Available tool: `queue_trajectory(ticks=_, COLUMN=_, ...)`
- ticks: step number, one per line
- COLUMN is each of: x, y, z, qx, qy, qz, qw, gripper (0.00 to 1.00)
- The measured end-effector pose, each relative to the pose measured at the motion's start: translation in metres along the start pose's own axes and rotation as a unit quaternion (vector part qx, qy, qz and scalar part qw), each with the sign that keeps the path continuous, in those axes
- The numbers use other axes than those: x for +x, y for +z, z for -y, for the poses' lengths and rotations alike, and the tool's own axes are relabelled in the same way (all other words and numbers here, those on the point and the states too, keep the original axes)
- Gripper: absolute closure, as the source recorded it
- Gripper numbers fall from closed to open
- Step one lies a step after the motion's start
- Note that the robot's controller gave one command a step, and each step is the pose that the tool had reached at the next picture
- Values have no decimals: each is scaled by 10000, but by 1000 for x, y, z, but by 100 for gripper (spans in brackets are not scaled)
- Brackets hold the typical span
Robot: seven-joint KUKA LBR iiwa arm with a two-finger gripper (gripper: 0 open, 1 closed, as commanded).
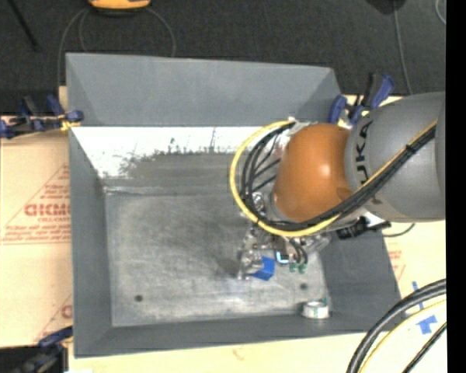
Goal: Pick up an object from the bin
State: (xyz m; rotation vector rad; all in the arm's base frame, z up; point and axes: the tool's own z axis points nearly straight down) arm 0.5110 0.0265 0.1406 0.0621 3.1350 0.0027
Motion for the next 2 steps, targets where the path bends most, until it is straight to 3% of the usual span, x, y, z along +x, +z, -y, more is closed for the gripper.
queue_trajectory(ticks=1, x=-13, y=-17, z=4, qx=17, qy=-576, qz=-1, qw=9983, gripper=100)
queue_trajectory(ticks=2, x=-17, y=-111, z=16, qx=19, qy=-549, qz=33, qw=9985, gripper=100)
